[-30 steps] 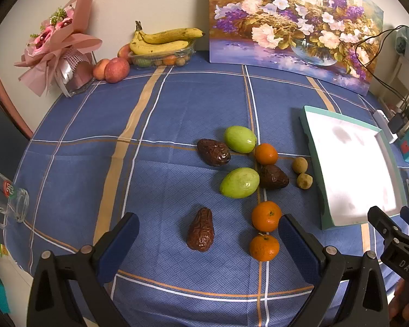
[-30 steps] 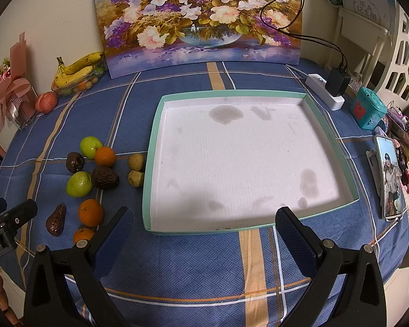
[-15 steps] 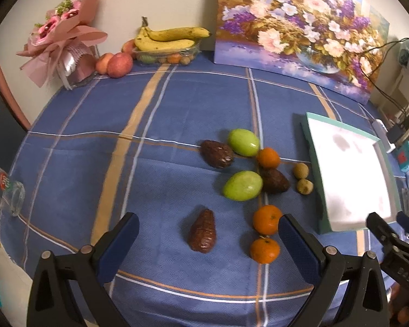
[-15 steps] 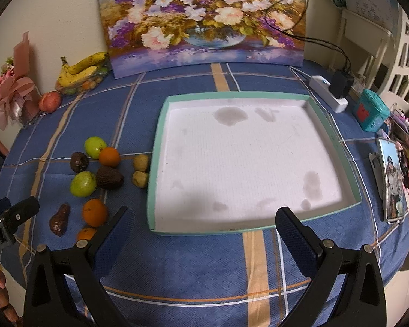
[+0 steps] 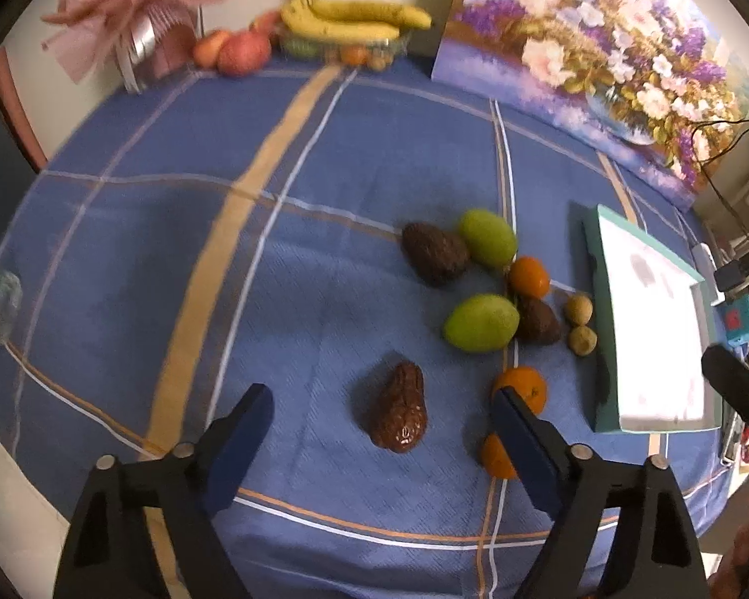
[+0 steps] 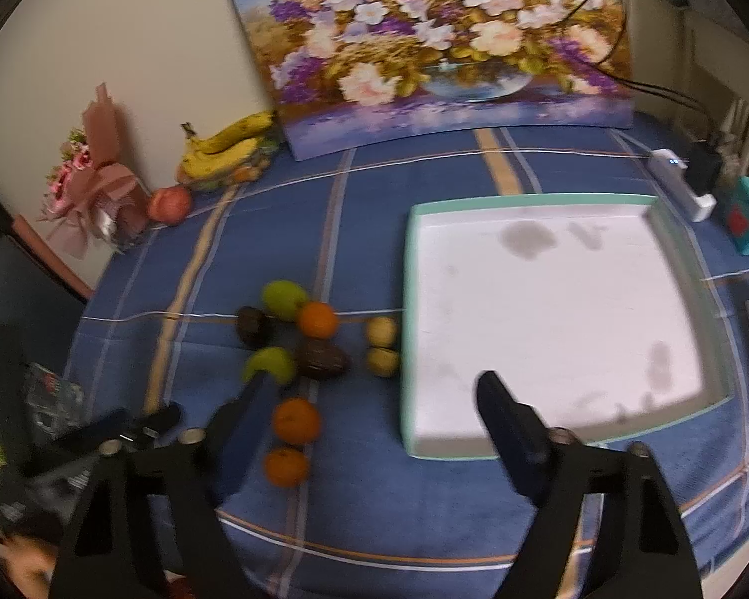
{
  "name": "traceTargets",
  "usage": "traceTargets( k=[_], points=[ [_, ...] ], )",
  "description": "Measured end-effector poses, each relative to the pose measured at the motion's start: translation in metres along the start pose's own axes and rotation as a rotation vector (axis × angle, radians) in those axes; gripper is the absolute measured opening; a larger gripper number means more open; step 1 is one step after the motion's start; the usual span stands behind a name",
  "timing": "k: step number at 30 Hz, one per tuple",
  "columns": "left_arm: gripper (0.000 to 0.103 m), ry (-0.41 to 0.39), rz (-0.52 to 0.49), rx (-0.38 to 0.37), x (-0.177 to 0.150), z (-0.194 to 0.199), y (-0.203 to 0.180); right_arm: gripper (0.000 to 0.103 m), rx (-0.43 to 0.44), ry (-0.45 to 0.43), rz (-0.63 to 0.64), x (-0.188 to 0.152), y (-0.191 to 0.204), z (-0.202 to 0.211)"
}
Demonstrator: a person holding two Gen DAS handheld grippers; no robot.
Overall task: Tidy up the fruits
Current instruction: 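Grasp a wrinkled brown date with the left gripper while the right gripper grasps an orange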
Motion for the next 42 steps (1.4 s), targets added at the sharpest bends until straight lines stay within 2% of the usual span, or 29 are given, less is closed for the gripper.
traceTargets(
  k=[2, 5, 10, 11, 13, 19, 25, 31, 34, 42],
  points=[
    [0.082, 0.024, 0.005, -0.005, -0.003, -0.007, 0.0, 0.074, 0.037, 0.022, -0.02, 0.001, 0.007, -0.005],
    [0.078, 0.053, 0.015, -0.019, -0.007, -0.015, 0.0, 0.064, 0.085, 0.058, -0.044, 0.0, 0.018, -0.017],
    [0.077, 0.105, 0.038, -0.03, -0.013, -0.029, 0.001, 0.056, 0.11, 0.148, -0.056, -0.01, 0.03, -0.044],
    [0.075, 0.116, 0.046, -0.03, -0.014, -0.031, 0.002, 0.056, 0.11, 0.169, -0.064, -0.012, 0.031, -0.051],
    [0.068, 0.134, 0.059, -0.036, -0.016, -0.036, 0.003, 0.049, 0.112, 0.206, -0.081, -0.016, 0.033, -0.062],
    [0.066, 0.162, 0.087, -0.041, -0.022, -0.045, 0.006, 0.042, 0.107, 0.289, -0.085, -0.031, 0.037, -0.09],
    [0.063, 0.176, 0.112, -0.042, -0.02, -0.053, 0.011, 0.041, 0.112, 0.361, -0.101, -0.047, 0.039, -0.112],
    [0.043, 0.177, 0.131, -0.07, -0.018, -0.057, 0.012, 0.039, 0.152, 0.383, -0.109, -0.05, 0.047, -0.119],
    [0.037, 0.177, 0.132, -0.086, -0.02, -0.06, 0.014, 0.035, 0.18, 0.39, -0.121, -0.051, 0.051, -0.122],
    [0.037, 0.155, 0.149, -0.087, -0.02, -0.054, 0.012, 0.034, 0.193, 0.384, -0.137, -0.051, 0.05, -0.123]
  ],
)
Point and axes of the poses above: each gripper's, at about its wrist camera, not at the fingertips, and z roughly against the way its jaws point, y to its left, x to its top, the point moved 9 cm from there along -z, roughly the way its jaws point
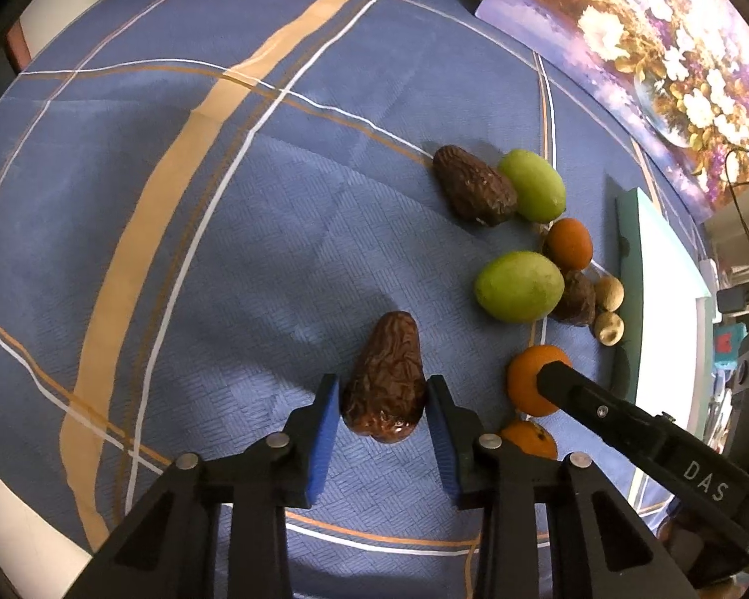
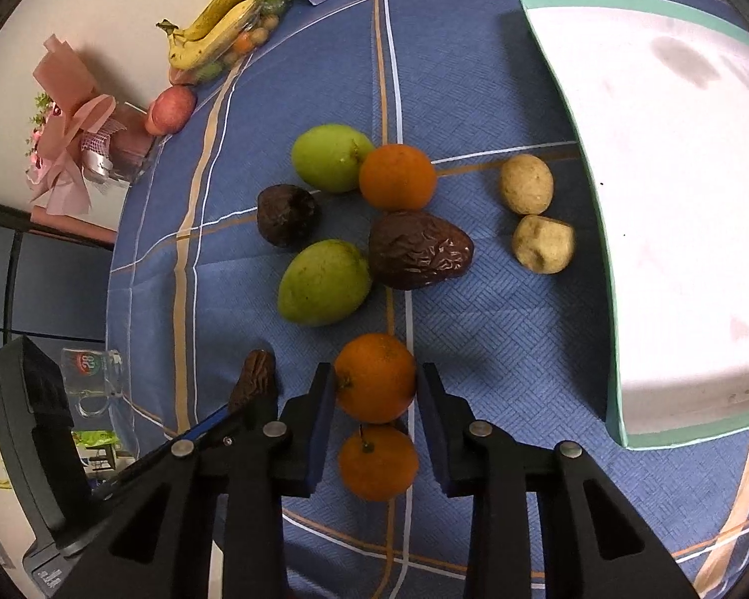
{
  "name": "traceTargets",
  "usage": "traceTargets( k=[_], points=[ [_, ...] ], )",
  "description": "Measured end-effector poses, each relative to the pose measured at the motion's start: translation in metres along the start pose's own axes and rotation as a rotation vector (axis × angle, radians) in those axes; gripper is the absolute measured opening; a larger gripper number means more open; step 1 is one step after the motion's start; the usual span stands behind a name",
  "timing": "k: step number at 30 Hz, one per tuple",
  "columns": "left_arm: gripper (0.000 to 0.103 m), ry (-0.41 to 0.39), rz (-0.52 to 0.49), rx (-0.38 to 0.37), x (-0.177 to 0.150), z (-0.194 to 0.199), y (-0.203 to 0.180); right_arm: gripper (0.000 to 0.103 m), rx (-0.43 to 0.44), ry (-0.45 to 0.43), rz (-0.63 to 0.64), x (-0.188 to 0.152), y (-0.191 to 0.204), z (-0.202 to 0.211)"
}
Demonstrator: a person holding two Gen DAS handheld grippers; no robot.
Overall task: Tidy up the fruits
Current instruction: 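Grasp a wrinkled brown date with the left gripper while the right gripper grasps an orange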
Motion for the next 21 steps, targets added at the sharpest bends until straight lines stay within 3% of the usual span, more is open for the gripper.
traceTargets(
  k=[21],
  points=[
    [0.037, -0.123, 0.022, 0.015, 0.024, 0.055, -0.01, 0.033, 0.05, -0.135, 0.024, 0.008, 0.001, 0.051]
  ],
)
Point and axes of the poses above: each gripper's, at about its wrist camera, not at the fingertips, and z roughly against the way its jaws point, y to its left, x to its top, the point moved 9 cm from there along -z, roughly the way its jaws point
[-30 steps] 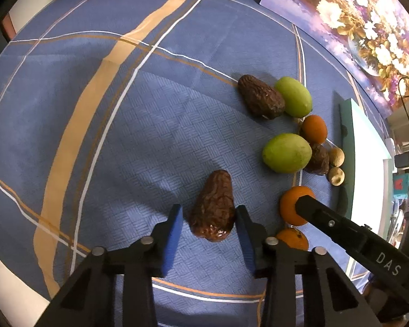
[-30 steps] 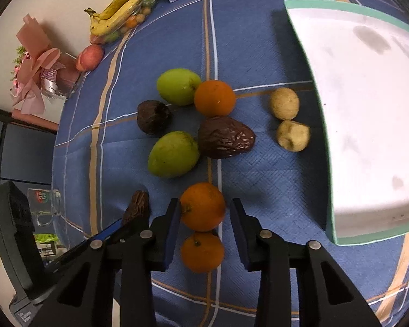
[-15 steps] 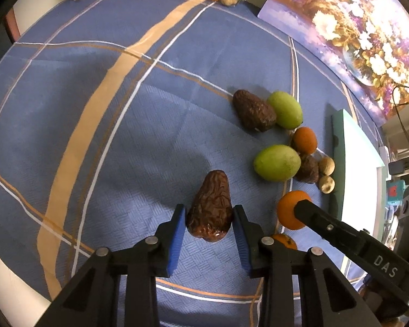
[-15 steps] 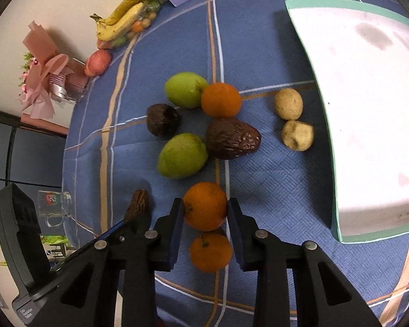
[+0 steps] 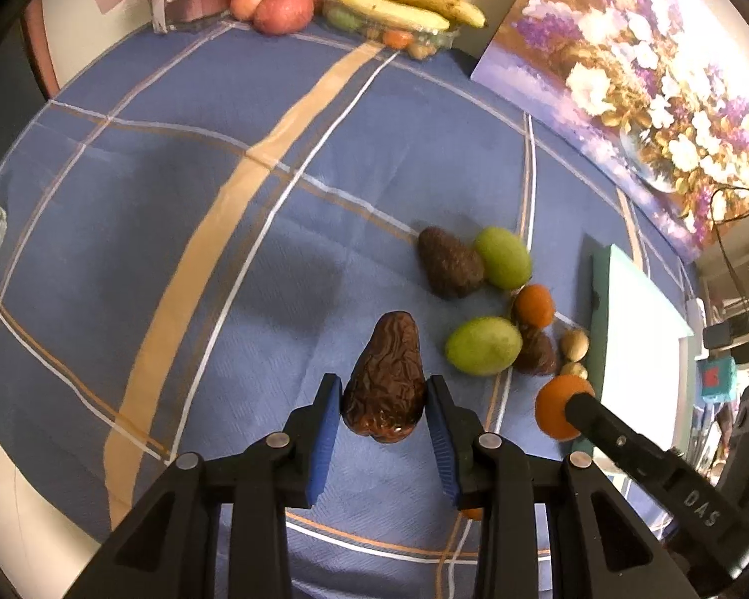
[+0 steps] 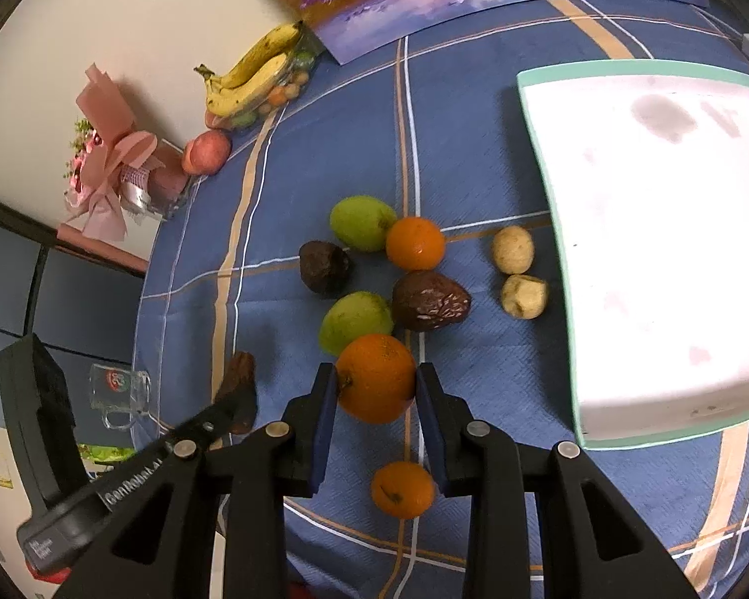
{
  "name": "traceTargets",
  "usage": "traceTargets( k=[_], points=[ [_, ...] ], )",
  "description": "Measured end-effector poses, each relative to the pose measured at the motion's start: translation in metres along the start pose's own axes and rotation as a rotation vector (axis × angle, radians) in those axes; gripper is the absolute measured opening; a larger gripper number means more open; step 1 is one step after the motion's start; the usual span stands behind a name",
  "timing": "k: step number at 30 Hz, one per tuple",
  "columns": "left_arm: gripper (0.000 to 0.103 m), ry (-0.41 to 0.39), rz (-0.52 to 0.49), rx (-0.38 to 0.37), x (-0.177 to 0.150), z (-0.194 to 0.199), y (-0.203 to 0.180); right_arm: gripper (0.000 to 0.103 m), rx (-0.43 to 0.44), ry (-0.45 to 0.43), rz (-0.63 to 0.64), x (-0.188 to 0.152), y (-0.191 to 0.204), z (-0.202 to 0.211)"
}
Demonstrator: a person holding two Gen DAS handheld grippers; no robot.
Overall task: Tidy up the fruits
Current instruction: 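Carry the date into the white tray with the left gripper while the right gripper places the orange there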
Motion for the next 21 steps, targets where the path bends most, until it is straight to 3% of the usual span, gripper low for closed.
traceTargets(
  k=[10, 17, 21],
  points=[
    [0.037, -0.037, -0.054, -0.035, 0.012, 0.021, -0.048, 0.033, -0.05, -0.098, -0.052, 0.018, -0.024, 0.032],
    [0.037, -0.011, -0.157, -0.074, 0.002, 0.014, -0.115, 0.033, -0.3, -0.254, -0.159, 0.036, -0.097, 0.082],
    [0.037, 0.014, -0.223, -0.09, -0.006, 0.005, -0.154, 0.033, -0.347, -0.293, -0.246, 0.041, -0.135, 0.102]
  ],
)
Point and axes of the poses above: each gripper's, at about its wrist camera, not at the fingertips, and z roughly against the way its jaws point, y to its left, x to its top, the point moved 9 cm from there along -z, roughly the way its jaws point
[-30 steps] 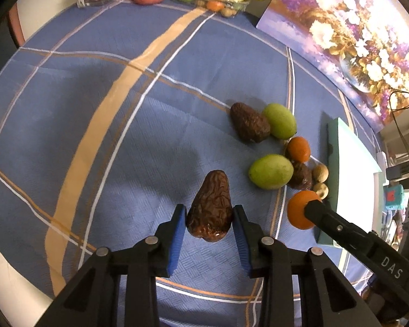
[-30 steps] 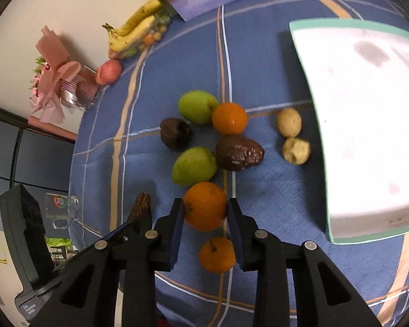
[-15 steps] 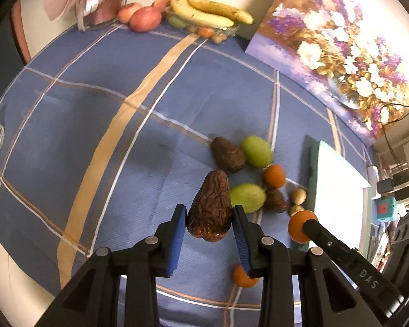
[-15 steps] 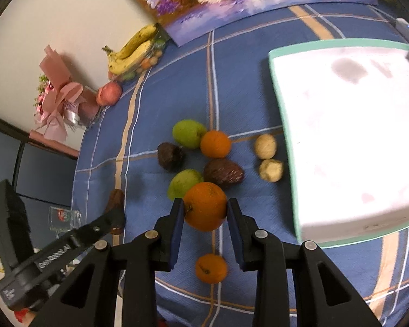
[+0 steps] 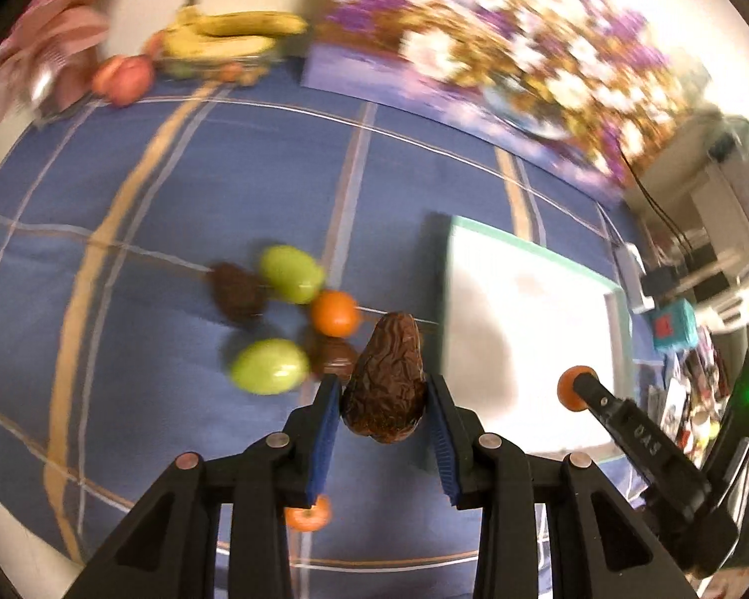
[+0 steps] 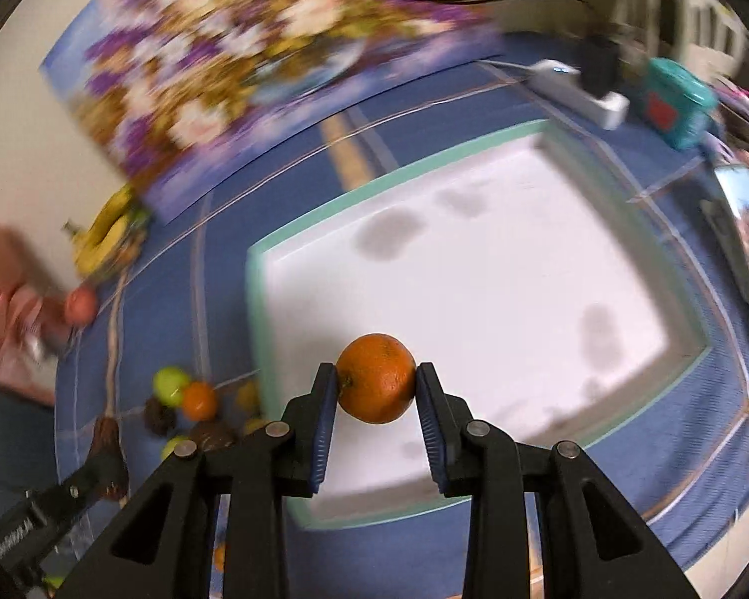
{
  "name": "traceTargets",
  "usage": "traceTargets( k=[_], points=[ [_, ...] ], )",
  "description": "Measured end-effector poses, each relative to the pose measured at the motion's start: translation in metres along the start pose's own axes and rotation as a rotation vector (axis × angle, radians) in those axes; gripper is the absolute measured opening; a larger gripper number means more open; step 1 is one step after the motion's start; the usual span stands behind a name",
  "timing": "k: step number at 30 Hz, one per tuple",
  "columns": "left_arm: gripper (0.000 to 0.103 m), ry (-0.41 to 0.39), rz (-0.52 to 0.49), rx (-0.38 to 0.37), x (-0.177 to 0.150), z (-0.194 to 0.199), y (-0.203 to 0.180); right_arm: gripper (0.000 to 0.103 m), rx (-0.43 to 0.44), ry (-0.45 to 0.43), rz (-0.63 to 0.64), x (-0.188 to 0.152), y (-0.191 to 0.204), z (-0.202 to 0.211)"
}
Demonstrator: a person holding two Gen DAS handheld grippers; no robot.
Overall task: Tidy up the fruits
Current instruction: 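Carry the date into the white tray with the left gripper while the right gripper places the orange there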
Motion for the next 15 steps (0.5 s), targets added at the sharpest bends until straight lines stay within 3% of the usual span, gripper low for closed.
traceTargets(
  k=[7, 15],
  points=[
    [0.037, 0.005, -0.094, -0.038, 0.005, -0.033, -0.061, 0.033, -0.066, -0.055, -0.092, 0.033, -0.047, 0.006],
    [0.037, 0.011, -0.165, -0.026, 0.019, -0.079, -0.091, 0.033, -0.111, -0.058, -0.131, 0.056, -0.077, -0.012]
  ],
)
Point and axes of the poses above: each gripper's, at about its wrist camera, not at the fingertips, and z roughly against the way its jaws point, y to its left, x to its top, the point moved 9 cm from there along -z, roughly the way its jaws point
